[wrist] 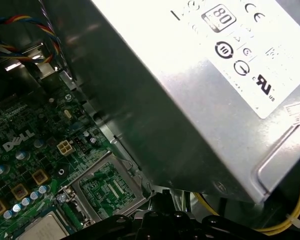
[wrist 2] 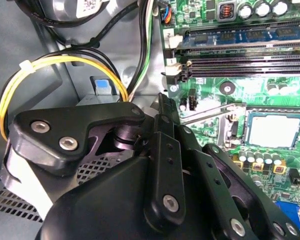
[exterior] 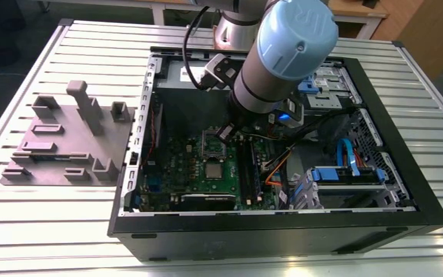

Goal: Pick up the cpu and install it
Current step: 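Close the cpu cover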

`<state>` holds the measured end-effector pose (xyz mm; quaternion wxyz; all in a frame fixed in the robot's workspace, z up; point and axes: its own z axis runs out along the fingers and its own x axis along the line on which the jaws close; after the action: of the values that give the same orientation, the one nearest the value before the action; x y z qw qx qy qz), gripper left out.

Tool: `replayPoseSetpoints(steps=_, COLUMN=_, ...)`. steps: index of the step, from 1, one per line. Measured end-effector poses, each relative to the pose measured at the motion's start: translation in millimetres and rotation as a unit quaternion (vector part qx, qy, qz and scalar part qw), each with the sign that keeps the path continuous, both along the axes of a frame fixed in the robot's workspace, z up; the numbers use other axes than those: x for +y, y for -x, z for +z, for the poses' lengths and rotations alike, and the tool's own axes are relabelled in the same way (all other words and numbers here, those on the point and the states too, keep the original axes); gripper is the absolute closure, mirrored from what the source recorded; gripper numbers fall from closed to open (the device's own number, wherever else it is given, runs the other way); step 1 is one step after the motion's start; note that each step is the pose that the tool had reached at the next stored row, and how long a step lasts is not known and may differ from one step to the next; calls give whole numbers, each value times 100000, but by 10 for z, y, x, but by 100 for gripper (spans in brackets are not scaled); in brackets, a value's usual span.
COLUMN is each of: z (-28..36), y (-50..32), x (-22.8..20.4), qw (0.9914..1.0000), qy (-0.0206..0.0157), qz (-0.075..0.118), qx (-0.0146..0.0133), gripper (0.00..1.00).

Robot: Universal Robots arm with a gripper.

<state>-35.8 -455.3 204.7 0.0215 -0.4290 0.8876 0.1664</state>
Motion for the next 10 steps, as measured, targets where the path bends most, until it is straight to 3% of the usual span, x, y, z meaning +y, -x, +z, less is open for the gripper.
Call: replayPoseSetpoints(steps=10, z=61, y=9, x=0, qw=99997, qy=806, qz=1, qx=3, gripper=90)
